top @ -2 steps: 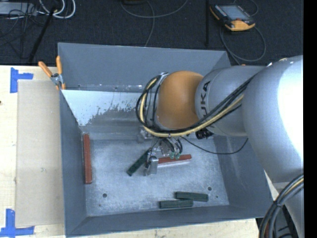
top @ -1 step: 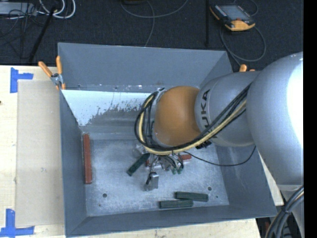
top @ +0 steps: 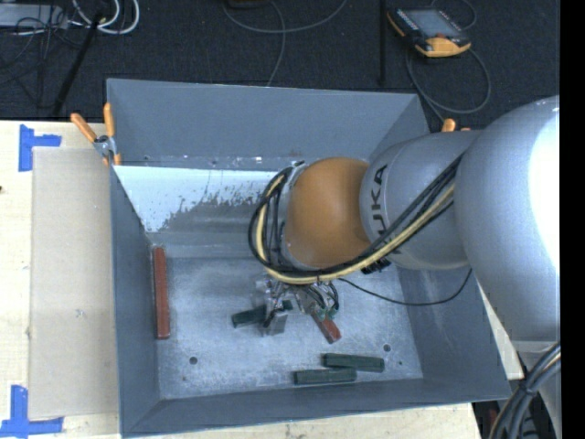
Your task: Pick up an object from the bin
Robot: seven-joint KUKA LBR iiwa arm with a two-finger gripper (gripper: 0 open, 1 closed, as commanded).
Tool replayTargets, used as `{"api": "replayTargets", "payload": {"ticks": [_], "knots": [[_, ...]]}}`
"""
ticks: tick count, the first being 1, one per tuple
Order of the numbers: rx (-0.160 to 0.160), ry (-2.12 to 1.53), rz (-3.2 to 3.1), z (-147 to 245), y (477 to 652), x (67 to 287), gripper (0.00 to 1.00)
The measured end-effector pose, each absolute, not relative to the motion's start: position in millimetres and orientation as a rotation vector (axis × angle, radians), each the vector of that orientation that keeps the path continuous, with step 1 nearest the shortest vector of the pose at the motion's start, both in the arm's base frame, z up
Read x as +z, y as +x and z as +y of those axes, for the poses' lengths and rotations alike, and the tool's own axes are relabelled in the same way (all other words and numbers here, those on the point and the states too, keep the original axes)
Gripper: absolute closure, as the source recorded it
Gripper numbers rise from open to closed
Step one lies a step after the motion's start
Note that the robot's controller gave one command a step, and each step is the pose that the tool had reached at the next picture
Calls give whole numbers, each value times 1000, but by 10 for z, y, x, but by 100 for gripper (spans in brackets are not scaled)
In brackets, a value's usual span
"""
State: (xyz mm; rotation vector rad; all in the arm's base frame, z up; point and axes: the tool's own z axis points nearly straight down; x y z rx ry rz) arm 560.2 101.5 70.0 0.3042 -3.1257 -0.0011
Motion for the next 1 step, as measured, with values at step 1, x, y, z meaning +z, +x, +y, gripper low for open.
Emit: {"api": "replayTargets", "payload": {"ticks": [1], "knots": [[-3,255,-3139,1261,5477,2069,100]]}}
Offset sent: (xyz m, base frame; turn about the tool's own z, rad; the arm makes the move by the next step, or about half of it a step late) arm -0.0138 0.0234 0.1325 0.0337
